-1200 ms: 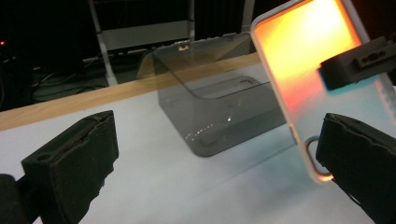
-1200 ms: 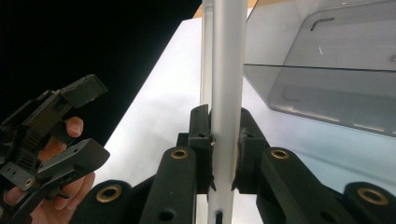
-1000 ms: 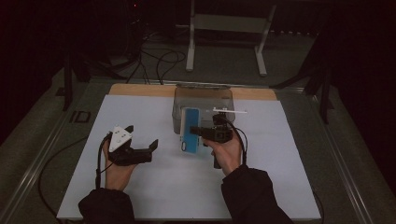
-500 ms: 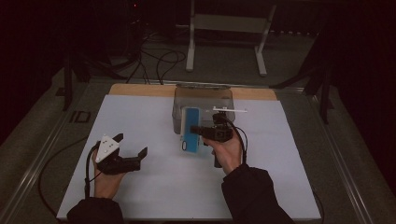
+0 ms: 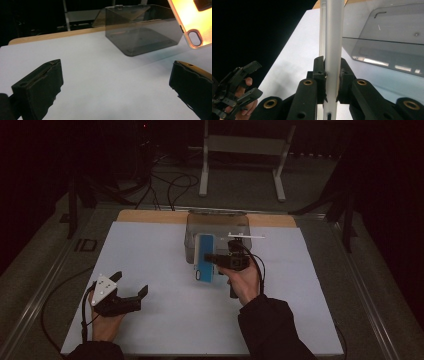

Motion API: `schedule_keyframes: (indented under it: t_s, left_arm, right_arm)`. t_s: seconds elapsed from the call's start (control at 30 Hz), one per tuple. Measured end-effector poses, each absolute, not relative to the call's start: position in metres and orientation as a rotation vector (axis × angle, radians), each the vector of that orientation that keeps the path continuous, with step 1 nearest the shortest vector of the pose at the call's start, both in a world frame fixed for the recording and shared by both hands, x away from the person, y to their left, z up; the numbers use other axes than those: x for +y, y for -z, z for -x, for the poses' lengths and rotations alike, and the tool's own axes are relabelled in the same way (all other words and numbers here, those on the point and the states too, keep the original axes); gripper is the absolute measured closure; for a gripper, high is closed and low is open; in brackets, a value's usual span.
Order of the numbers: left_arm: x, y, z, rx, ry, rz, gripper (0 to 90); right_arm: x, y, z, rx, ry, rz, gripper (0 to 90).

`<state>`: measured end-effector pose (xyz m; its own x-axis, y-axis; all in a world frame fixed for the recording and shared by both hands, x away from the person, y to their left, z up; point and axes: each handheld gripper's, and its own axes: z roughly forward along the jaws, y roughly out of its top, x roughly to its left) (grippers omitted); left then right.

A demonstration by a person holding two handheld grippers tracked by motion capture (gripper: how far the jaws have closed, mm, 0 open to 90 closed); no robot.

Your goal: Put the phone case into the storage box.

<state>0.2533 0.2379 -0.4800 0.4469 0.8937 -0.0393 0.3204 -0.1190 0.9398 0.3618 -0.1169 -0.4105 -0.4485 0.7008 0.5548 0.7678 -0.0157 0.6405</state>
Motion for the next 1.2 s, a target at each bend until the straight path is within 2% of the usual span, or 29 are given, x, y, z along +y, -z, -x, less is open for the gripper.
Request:
schedule_keyframes:
  t_s: [1.2]
  left_arm:
    - [0.239, 0.489, -0.249, 1.084, -0.741, -1.677, 0.0]
  right_arm:
    - [-0.115, 0.385, -0.385, -2.227, 1.397, 1.638, 81.3]
